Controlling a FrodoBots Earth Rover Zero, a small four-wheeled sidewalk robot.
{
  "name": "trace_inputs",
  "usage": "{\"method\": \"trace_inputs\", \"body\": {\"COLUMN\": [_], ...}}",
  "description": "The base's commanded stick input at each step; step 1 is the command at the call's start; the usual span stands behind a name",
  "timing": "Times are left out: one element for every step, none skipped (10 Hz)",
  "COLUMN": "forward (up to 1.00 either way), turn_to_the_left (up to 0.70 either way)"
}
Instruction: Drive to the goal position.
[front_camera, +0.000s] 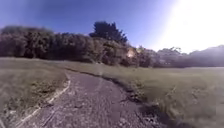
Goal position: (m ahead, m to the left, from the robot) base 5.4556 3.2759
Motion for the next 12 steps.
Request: {"method": "trace_inputs", "body": {"forward": [1.0,1.0,1.0,1.0,1.0,1.0,1.0,1.0,1.0,1.0,1.0,1.0], "turn_to_the_left": [0.14,0.01,0.01,0.01,0.01,0.01,0.04,0.12,0.41,0.41,0.41,0.41]}}
